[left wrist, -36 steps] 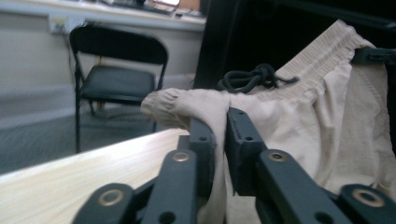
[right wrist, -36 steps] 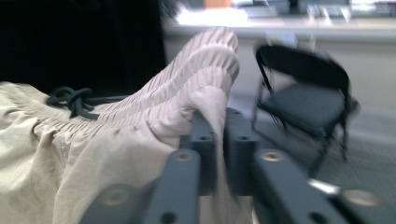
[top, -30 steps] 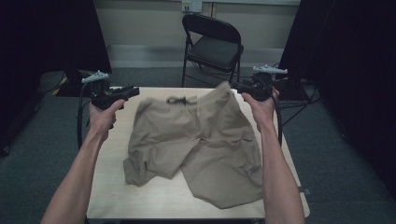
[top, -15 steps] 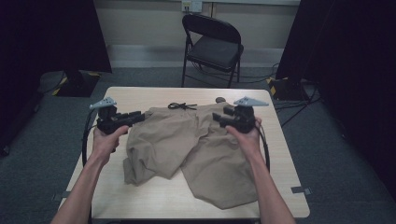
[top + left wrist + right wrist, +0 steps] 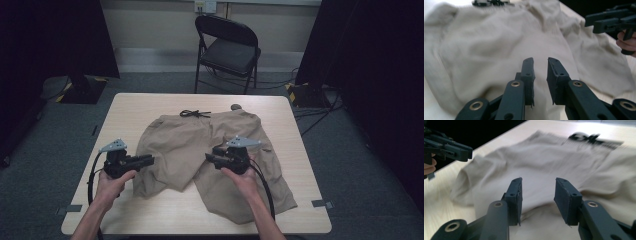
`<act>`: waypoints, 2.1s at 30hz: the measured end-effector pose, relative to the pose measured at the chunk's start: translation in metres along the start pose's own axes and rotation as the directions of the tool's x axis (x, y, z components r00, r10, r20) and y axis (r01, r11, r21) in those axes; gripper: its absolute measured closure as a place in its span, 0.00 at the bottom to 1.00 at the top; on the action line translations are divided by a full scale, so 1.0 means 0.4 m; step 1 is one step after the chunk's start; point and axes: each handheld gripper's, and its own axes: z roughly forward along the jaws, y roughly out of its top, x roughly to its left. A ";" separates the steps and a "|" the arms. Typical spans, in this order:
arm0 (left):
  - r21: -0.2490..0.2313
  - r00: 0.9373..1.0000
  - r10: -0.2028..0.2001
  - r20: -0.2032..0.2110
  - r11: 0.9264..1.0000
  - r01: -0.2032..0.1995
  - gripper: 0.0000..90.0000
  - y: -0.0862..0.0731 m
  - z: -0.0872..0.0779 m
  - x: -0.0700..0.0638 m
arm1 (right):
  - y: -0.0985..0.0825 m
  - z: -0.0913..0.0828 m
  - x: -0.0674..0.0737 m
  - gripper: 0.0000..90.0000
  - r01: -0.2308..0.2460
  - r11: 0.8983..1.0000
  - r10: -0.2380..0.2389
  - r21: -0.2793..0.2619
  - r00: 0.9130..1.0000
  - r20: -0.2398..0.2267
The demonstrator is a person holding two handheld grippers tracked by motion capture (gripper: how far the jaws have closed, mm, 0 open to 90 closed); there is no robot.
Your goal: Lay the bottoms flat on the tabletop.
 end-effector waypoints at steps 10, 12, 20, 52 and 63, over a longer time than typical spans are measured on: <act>0.129 0.997 0.007 -0.071 0.992 0.003 0.76 -0.091 0.030 0.007 | -0.047 0.113 0.101 0.55 0.022 0.994 -0.010 0.107 0.994 -0.113; 0.127 0.997 -0.011 -0.071 0.992 0.020 0.75 -0.099 0.037 0.016 | -0.050 0.136 0.119 0.54 0.021 0.993 -0.005 0.119 0.991 -0.134; 0.130 0.995 -0.012 -0.101 0.991 0.025 0.72 -0.116 0.044 0.035 | -0.068 0.202 0.176 0.44 0.073 0.982 -0.043 0.174 0.985 -0.166; -0.015 0.997 -0.046 -0.062 0.999 0.045 0.61 -0.091 -0.009 0.026 | 0.042 0.187 0.131 1.00 0.094 0.993 -0.086 0.071 0.990 -0.108; -0.002 0.999 -0.006 -0.031 1.000 0.006 0.41 -0.078 0.004 -0.008 | 0.053 0.289 0.028 0.99 -0.029 0.990 0.033 0.137 0.999 -0.023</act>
